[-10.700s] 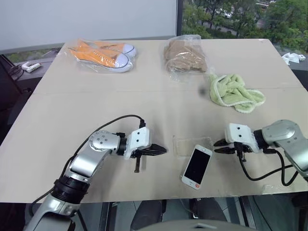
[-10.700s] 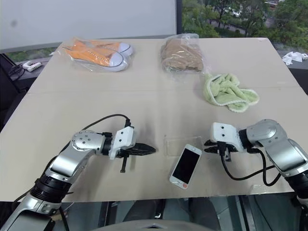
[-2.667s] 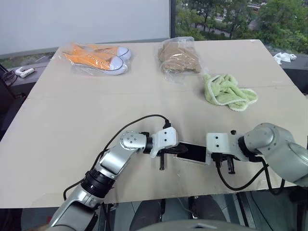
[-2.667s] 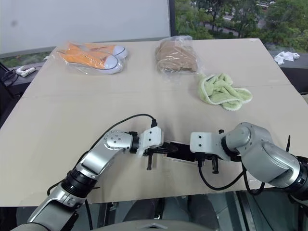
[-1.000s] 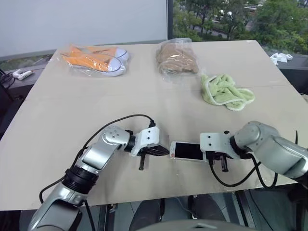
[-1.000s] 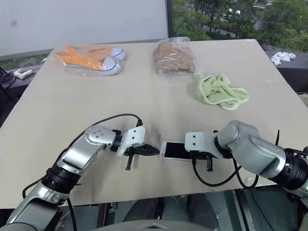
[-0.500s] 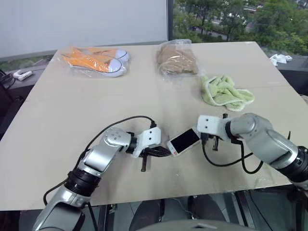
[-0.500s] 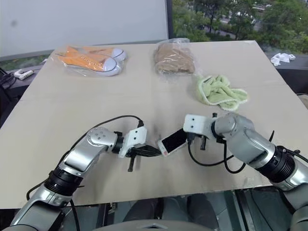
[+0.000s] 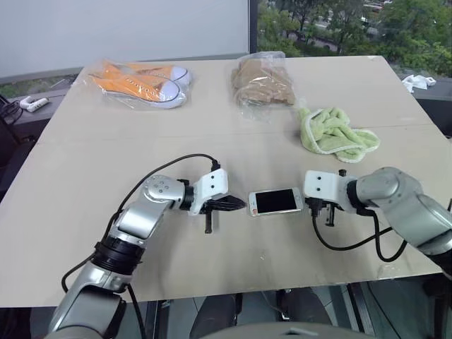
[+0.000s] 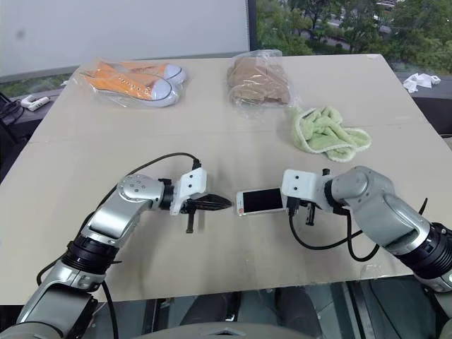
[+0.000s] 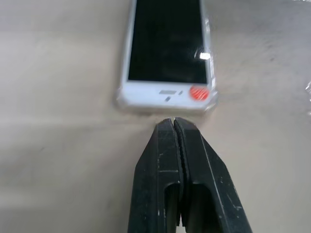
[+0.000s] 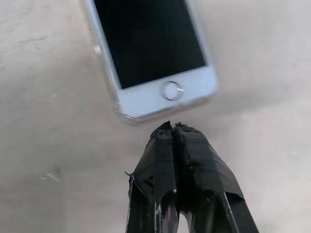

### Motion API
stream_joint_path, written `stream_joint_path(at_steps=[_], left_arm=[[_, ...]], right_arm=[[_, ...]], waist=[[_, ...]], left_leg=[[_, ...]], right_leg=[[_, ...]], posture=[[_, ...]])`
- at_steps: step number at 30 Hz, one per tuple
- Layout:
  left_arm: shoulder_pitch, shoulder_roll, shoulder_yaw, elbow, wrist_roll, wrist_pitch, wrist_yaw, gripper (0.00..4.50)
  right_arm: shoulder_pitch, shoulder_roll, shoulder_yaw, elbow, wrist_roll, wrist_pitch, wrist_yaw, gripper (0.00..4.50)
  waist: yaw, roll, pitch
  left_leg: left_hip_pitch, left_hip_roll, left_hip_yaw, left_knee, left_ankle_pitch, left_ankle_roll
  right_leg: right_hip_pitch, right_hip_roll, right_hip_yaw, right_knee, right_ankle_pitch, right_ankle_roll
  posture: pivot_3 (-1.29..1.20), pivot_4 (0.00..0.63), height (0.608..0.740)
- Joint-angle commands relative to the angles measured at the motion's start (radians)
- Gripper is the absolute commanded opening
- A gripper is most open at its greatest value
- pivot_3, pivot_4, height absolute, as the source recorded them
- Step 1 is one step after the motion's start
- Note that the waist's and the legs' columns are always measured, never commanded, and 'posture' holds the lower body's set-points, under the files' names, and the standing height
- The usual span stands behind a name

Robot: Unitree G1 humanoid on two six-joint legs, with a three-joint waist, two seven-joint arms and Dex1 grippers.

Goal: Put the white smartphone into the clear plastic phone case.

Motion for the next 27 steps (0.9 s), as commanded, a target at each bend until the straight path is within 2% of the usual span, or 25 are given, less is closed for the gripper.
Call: stream_joint_path(at_steps=[1, 4, 6, 9, 14, 15, 17, 18, 19, 22, 25, 26, 27], left_arm=[[0.003, 0.011, 0.019, -0.051, -0.039, 0.004, -0.022, 0.0], [-0.005, -0.008, 0.062, -0.082, -0.092, 0.037, -0.003, 0.0], [-0.02, -0.043, 0.107, -0.109, -0.164, 0.095, 0.027, 0.0], [-0.024, -0.087, 0.134, -0.155, -0.237, 0.191, 0.072, 0.0], [0.036, -0.112, 0.05, -0.175, -0.187, 0.163, 0.106, 0.0], [0.045, -0.114, 0.033, -0.168, -0.171, 0.147, 0.11, 0.0], [0.06, -0.114, 0.002, -0.146, -0.131, 0.107, 0.117, 0.0], [0.06, -0.12, -0.006, -0.127, -0.11, 0.086, 0.131, 0.0], [0.059, -0.124, -0.011, -0.112, -0.095, 0.072, 0.141, 0.0], [0.051, -0.123, -0.029, -0.069, -0.045, 0.015, 0.157, 0.0], [0.054, -0.123, -0.035, -0.047, -0.026, -0.013, 0.152, 0.0], [0.055, -0.124, -0.035, -0.044, -0.021, -0.02, 0.15, 0.0], [0.055, -0.126, -0.035, -0.044, -0.02, -0.021, 0.149, 0.0]], right_arm=[[0.0, -0.007, -0.053, 0.018, -0.014, -0.034, -0.027, 0.03], [0.027, -0.001, -0.123, 0.018, 0.017, -0.056, -0.039, 0.03], [0.069, 0.049, -0.21, 0.007, 0.085, -0.138, -0.044, 0.03], [0.176, 0.177, -0.345, -0.071, 0.2, -0.139, -0.096, 0.03], [0.315, 0.377, -0.448, -0.106, 0.298, -0.149, -0.219, 0.03], [0.34, 0.407, -0.457, -0.102, 0.317, -0.159, -0.231, 0.62], [0.399, 0.449, -0.462, -0.09, 0.343, -0.19, -0.243, 1.33], [0.423, 0.46, -0.453, -0.069, 0.325, -0.229, -0.259, 2.08], [0.44, 0.466, -0.443, -0.053, 0.311, -0.254, -0.27, 2.18], [0.466, 0.464, -0.404, -0.018, 0.29, -0.318, -0.269, 3.83], [0.469, 0.472, -0.396, 0.022, 0.287, -0.362, -0.278, 3.43], [0.469, 0.471, -0.395, 0.031, 0.291, -0.368, -0.274, 3.03], [0.47, 0.461, -0.385, 0.041, 0.282, -0.379, -0.268, 2.43]], waist=[[0.0, 0.0, 0.0], [0.004, 0.0, 0.0], [0.003, 0.0, 0.0], [0.002, 0.0, 0.0], [-0.001, 0.0, 0.0], [0.0, 0.0, 0.0], [0.001, 0.0, 0.0], [0.001, 0.0, 0.0], [0.003, 0.0, 0.0], [0.002, 0.0, 0.0], [-0.002, 0.0, 0.0], [-0.001, 0.0, 0.0], [0.0, 0.0, 0.0]], left_leg=[[0.0, 0.0, 0.0, 0.0, 0.0, 0.0], [-0.001, 0.0, 0.0, -0.001, 0.0, 0.0], [-0.001, 0.0, 0.0, -0.001, 0.0, 0.0], [-0.001, 0.0, -0.001, 0.0, 0.0, 0.0], [0.001, 0.0, 0.0, 0.0, 0.0, 0.0], [0.002, 0.0, 0.001, 0.0, 0.0, 0.0], [0.002, 0.0, 0.001, 0.001, 0.0, 0.0], [0.002, 0.0, 0.0, 0.001, 0.0, 0.0], [0.003, 0.0, 0.0, 0.001, 0.0, 0.0], [0.004, -0.001, 0.001, 0.002, 0.0, -0.001], [0.004, -0.001, 0.002, 0.001, 0.0, -0.001], [0.004, -0.001, 0.002, 0.001, 0.0, -0.001], [0.004, 0.0, 0.002, 0.001, 0.0, -0.001]], right_leg=[[0.0, 0.0, 0.0, 0.0, 0.0, 0.0], [0.0, 0.0, 0.0, -0.001, 0.0, 0.0], [-0.001, 0.0, 0.0, -0.001, 0.0, 0.0], [0.0, 0.0, -0.001, 0.0, 0.0, 0.0], [0.001, 0.0, 0.002, 0.001, 0.0, 0.0], [0.0, 0.0, 0.002, 0.002, 0.0, 0.0], [0.0, 0.0, 0.002, 0.003, 0.0, 0.0], [0.0, 0.001, 0.002, 0.004, 0.0, 0.0], [0.0, 0.001, 0.002, 0.004, 0.0, 0.0], [0.001, 0.001, 0.003, 0.006, 0.0, 0.0], [0.0, 0.001, 0.004, 0.007, 0.0, 0.0], [0.0, 0.001, 0.004, 0.007, 0.0, 0.0], [0.0, 0.001, 0.004, 0.007, 0.0, 0.0]], posture=[[0.0, 0.15, 0.74], [0.0, 0.15, 0.74], [0.0, 0.15, 0.74], [0.0, 0.15, 0.74], [0.0, 0.15, 0.74], [0.0, 0.15, 0.74], [0.0, 0.15, 0.74], [0.0, 0.15, 0.74], [0.0, 0.15, 0.74], [0.0, 0.15, 0.74], [0.0, 0.15, 0.74], [0.0, 0.15, 0.74], [0.0, 0.15, 0.74]])
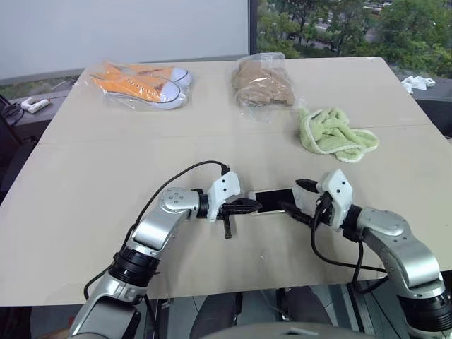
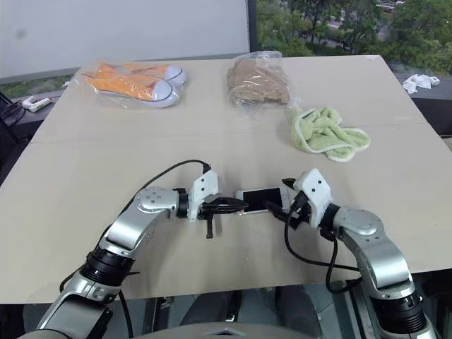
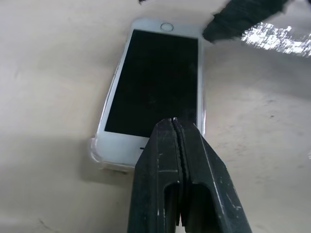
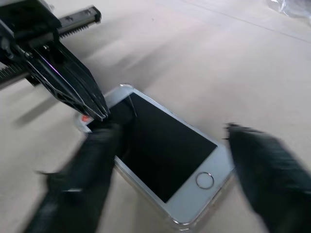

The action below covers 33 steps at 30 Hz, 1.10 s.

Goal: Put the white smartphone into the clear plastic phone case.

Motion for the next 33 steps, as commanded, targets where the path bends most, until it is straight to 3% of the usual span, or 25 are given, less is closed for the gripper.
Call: stream_joint_path(at_steps=[1, 5, 21, 33], left_arm=[[-0.008, -0.005, -0.004, 0.0, 0.008, -0.031, -0.001, 0.0], [-0.007, -0.01, -0.01, -0.002, 0.015, -0.034, -0.002, 0.0], [-0.004, -0.009, -0.01, -0.008, 0.012, -0.031, -0.002, 0.0], [0.002, 0.001, 0.001, -0.01, 0.01, -0.029, 0.002, 0.0]], right_arm=[[-0.007, -0.014, 0.018, 0.014, -0.006, -0.06, 0.012, 1.92], [-0.012, -0.007, 0.03, 0.066, -0.014, -0.107, 0.004, 0.06], [-0.013, 0.021, -0.013, 0.217, -0.014, -0.158, -0.063, 0.06], [0.008, -0.043, 0.032, 0.222, -0.034, -0.045, -0.063, 0.06]], waist=[[0.001, 0.0, 0.0], [0.001, 0.0, 0.0], [0.002, 0.0, 0.0], [0.008, 0.0, -0.001]], left_leg=[[0.0, 0.0, 0.0, 0.0, 0.0, 0.0], [0.0, 0.0, 0.0, 0.0, 0.0, 0.0], [0.001, 0.0, 0.0, 0.001, 0.0, 0.0], [0.011, 0.0, -0.001, -0.001, 0.0, 0.0]], right_leg=[[0.0, 0.0, 0.0, 0.0, 0.0, 0.0], [0.0, 0.0, 0.0, 0.0, 0.0, 0.0], [0.001, 0.0, 0.0, 0.001, 0.0, 0.0], [0.012, 0.0, -0.001, -0.002, 0.0, 0.0]], posture=[[0.0, 0.15, 0.74], [0.0, 0.15, 0.74], [0.0, 0.15, 0.74], [0.0, 0.15, 0.74]])
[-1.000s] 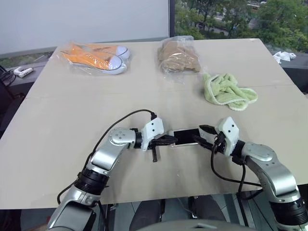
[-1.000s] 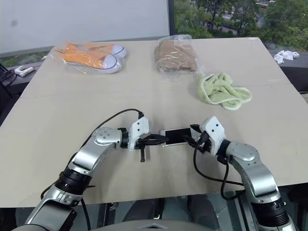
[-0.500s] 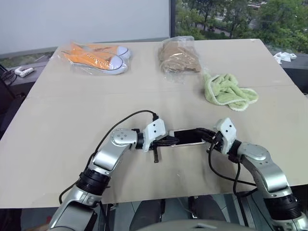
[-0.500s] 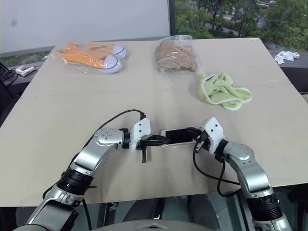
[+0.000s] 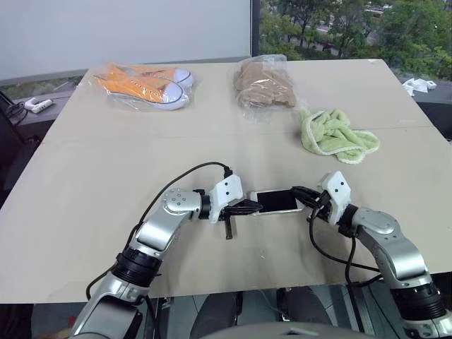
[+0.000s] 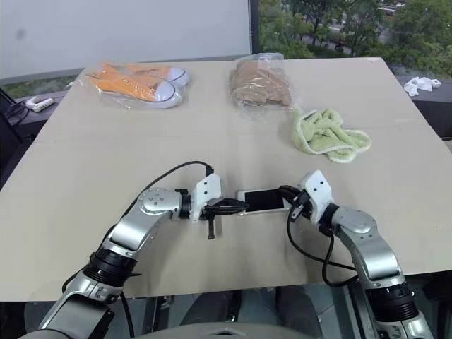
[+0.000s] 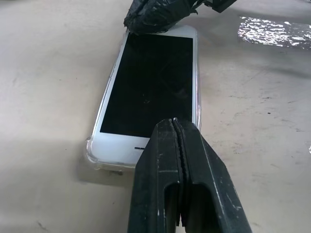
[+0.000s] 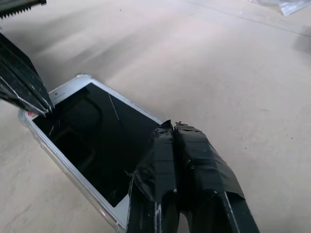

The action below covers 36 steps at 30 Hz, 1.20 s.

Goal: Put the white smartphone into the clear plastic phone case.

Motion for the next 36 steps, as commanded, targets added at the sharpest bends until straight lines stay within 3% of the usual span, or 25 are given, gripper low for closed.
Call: stream_joint_path(at_steps=[1, 27, 36], left_arm=[[-0.001, 0.01, 0.018, -0.016, -0.004, -0.003, 0.004, 0.0], [-0.014, 0.024, 0.023, 0.007, 0.002, 0.003, 0.027, 0.0], [-0.021, 0.018, 0.017, 0.016, 0.004, -0.004, 0.022, 0.0]], right_arm=[[0.029, -0.037, 0.017, 0.026, -0.024, 0.099, -0.013, 0.06], [-0.006, -0.08, 0.141, 0.007, -0.031, 0.364, -0.039, 0.06], [0.012, -0.066, 0.094, -0.051, 0.007, 0.268, -0.015, 0.06]], waist=[[0.001, 0.0, 0.0], [0.004, -0.004, -0.017], [0.004, -0.003, -0.018]], left_leg=[[0.003, 0.0, -0.001, -0.001, 0.0, 0.0], [0.008, 0.0, -0.005, -0.002, -0.003, 0.004], [0.008, 0.0, -0.005, -0.003, -0.003, 0.004]], right_leg=[[0.004, 0.0, -0.001, -0.002, 0.0, 0.0], [0.011, 0.0, -0.004, -0.007, 0.0, 0.0], [0.011, 0.0, -0.004, -0.008, 0.0, 0.0]], posture=[[0.0, 0.15, 0.74], [0.0, 0.15, 0.74], [0.0, 0.15, 0.74]])
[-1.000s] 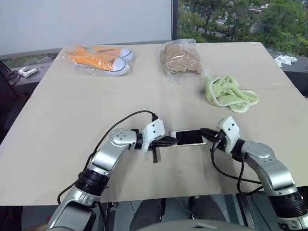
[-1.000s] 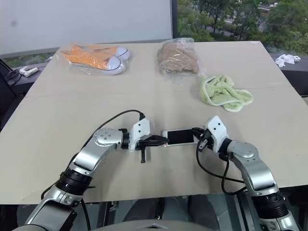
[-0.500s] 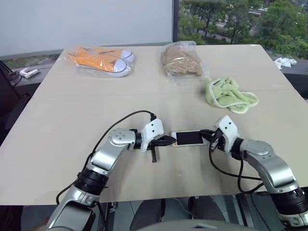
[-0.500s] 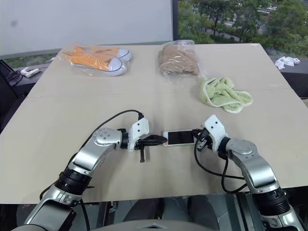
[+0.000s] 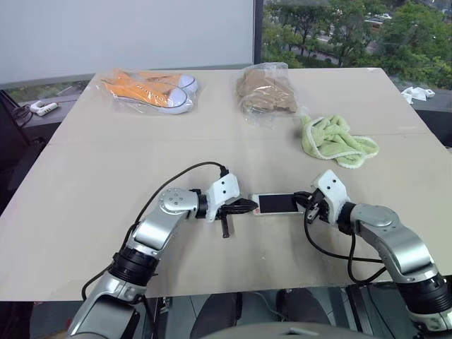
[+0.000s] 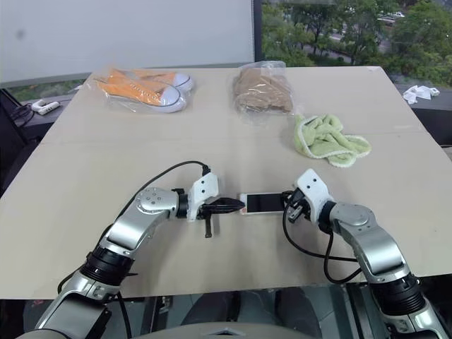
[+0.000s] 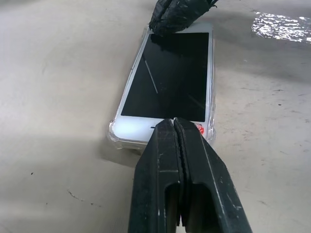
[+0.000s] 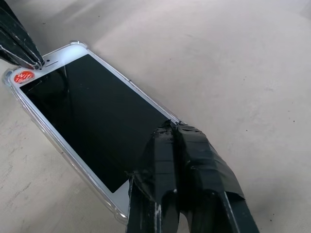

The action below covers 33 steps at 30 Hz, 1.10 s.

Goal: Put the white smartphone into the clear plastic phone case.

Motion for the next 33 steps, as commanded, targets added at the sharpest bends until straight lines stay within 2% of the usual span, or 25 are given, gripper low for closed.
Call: stream_joint_path(at_steps=[1, 13, 24, 33], left_arm=[[-0.016, -0.001, 0.011, -0.004, 0.003, -0.013, 0.0, 0.0], [-0.018, -0.011, 0.009, 0.006, 0.006, -0.019, 0.001, 0.0], [-0.012, -0.014, 0.011, 0.0, 0.01, -0.017, -0.002, 0.0], [-0.009, -0.013, 0.013, -0.004, 0.009, -0.016, -0.002, 0.0]], right_arm=[[0.065, -0.004, 0.021, 0.023, 0.026, 0.023, 0.035, 0.06], [0.165, -0.12, 0.011, -0.052, 0.096, 0.014, 0.149, 0.06], [0.119, -0.065, -0.037, 0.019, 0.094, 0.019, 0.069, 0.06], [0.125, -0.077, -0.032, 0.038, 0.077, 0.03, 0.059, 0.06]], waist=[[0.0, 0.001, 0.0], [0.0, 0.001, 0.001], [-0.001, 0.002, 0.002], [-0.002, 0.002, 0.002]], left_leg=[[0.0, 0.0, 0.0, 0.0, 0.0, 0.0], [-0.002, 0.0, 0.0, -0.001, -0.001, 0.001], [-0.001, 0.0, 0.0, -0.001, -0.001, 0.001], [-0.001, 0.0, 0.0, -0.001, -0.001, 0.001]], right_leg=[[0.0, 0.0, 0.0, 0.0, 0.0, 0.0], [0.0, 0.0, 0.0, -0.002, 0.0, 0.0], [0.0, 0.0, 0.0, -0.002, 0.0, 0.0], [0.0, 0.0, 0.0, -0.002, 0.0, 0.0]], posture=[[0.0, 0.15, 0.74], [0.0, 0.15, 0.74], [0.0, 0.15, 0.74], [0.0, 0.15, 0.74]])
